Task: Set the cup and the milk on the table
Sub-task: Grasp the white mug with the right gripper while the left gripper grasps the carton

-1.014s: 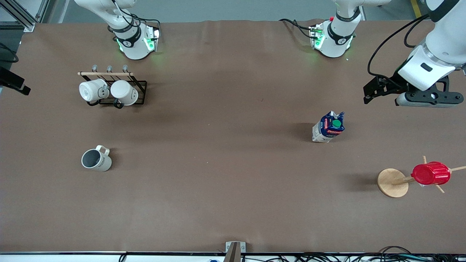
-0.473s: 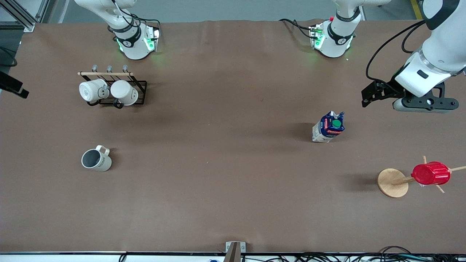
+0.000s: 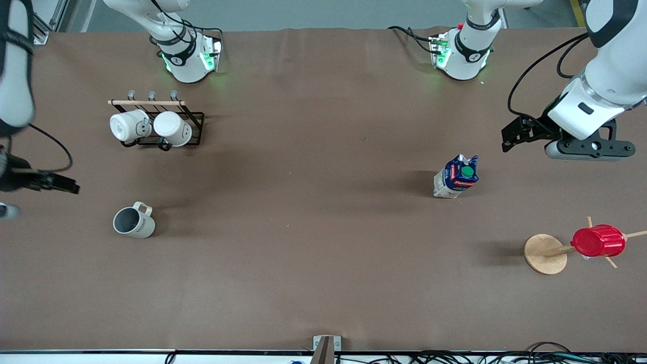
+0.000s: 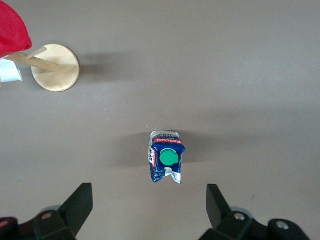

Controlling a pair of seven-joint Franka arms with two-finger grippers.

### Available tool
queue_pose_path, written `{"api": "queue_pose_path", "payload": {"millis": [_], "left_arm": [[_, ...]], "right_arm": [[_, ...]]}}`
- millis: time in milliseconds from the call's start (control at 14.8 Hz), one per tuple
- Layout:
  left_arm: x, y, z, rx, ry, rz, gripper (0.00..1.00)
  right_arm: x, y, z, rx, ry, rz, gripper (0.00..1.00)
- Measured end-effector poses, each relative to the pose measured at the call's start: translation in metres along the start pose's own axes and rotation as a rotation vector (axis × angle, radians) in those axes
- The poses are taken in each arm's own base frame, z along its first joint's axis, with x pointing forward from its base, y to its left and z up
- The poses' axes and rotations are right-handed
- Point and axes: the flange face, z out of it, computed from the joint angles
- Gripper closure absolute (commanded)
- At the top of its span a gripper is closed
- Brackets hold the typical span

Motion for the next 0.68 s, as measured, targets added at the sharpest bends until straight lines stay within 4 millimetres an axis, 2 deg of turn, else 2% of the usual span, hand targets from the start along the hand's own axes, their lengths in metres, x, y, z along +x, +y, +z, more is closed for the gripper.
{"api": "queue_pose_path", "payload": {"millis": [135, 270, 405, 676], "left_arm": [[0.004, -0.004, 0.009, 0.0, -0.016, -0.007, 0.01], [0.01, -0.009, 0.021, -0.001, -0.027, -0.014, 0.01], [0.016, -0.014, 0.039, -0.003, -0.026, -0.022, 0.01], [0.015, -0.017, 0.085, -0.003, -0.028, -0.026, 0.03]], "right_arm": [[0.009, 0.002, 0.055, -0.005, 0.006, -0.034, 0.0], [0.013, 0.003, 0.098, 0.0, 0.014, -0.037, 0.0], [0.016, 0.003, 0.128, 0.004, 0.039, -0.032, 0.02], [0.016, 0.001, 0.169, 0.009, 0.088, -0.018, 0.17]]}}
